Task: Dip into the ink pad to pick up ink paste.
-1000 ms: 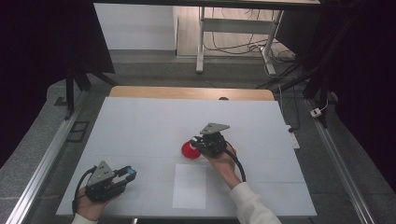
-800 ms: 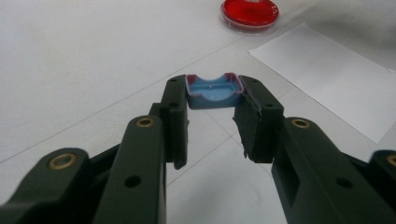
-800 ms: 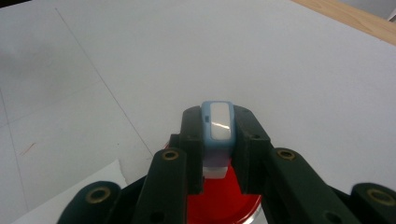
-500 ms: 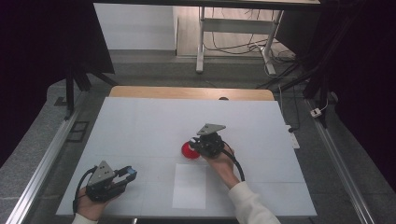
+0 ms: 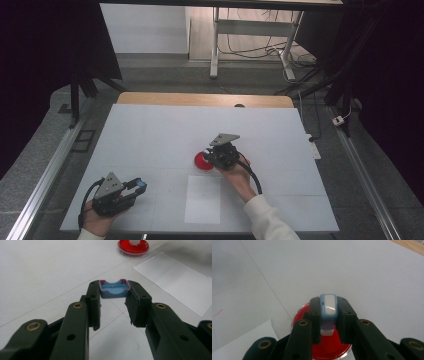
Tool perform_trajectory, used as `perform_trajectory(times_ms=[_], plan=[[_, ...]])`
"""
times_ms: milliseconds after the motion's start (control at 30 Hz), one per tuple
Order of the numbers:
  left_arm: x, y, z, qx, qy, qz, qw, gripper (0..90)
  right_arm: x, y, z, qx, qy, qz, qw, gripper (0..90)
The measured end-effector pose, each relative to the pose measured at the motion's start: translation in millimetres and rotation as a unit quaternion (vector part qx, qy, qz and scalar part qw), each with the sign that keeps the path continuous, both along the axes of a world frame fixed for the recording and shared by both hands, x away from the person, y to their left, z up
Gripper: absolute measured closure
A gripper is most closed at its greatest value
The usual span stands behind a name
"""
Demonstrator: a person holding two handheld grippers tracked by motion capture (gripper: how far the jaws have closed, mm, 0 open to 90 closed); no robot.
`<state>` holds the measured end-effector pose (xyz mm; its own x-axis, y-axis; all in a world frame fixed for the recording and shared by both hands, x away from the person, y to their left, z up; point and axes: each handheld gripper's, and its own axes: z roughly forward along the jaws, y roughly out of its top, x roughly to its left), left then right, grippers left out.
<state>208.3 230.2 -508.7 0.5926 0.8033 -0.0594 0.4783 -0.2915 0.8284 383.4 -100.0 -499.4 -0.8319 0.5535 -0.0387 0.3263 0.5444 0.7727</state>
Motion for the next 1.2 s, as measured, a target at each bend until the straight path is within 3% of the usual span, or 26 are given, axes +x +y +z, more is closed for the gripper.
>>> perform_trajectory(times_ms=[800,1200], plan=[[-0.1,-0.5,-0.1,0.000,0.001,-0.001,1.0000,65.2,-0.9,1.3,-1.6,-0.005,-0.001,-0.003,1.0000,75.2],[0.1,-1.7,-0.2,0.002,0.001,-0.002,1.0000,65.2,-2.2,3.4,-3.4,-0.020,-0.003,-0.007,0.9998,75.5]])
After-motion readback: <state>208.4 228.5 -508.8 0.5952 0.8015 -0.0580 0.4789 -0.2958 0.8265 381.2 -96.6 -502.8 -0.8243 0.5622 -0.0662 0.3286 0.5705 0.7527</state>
